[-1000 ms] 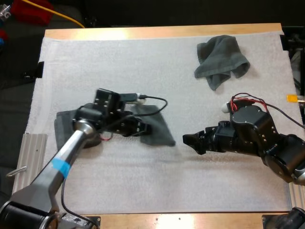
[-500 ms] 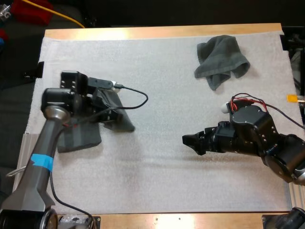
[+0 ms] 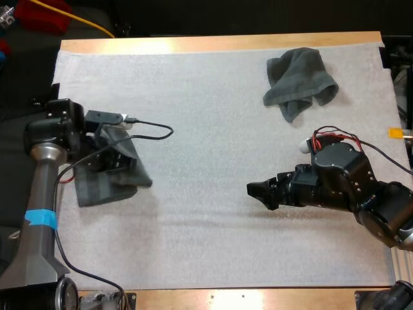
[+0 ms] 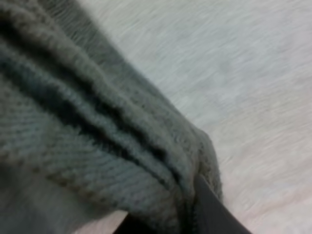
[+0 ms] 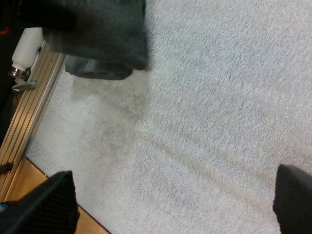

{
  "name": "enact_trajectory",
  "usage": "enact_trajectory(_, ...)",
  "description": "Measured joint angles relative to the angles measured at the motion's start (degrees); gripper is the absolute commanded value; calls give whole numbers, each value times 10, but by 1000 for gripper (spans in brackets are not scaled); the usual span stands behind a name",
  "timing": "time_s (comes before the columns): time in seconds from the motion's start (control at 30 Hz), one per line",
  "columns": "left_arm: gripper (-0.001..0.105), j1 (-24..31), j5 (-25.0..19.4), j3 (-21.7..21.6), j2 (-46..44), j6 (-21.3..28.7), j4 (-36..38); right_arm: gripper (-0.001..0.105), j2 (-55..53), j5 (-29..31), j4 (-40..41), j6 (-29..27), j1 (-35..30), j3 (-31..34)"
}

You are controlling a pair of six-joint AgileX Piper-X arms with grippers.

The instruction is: Pick towel from pile, fold and stack

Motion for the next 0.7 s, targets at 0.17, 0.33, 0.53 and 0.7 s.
enact_trajectory(0.17,0,18,-20,0,0,0,11,79,0,0,7,0,0,0)
enact_trajectory(0.33,0,21,-76,0,0,0,11,79,0,0,14,0,0,0)
enact_trajectory(0.53,3,22,-109,20,0,0,8,79,0,0,14,0,0,0)
enact_trajectory(0.7,20,22,-152,58,0,0,-9,79,0,0,15,0,0,0)
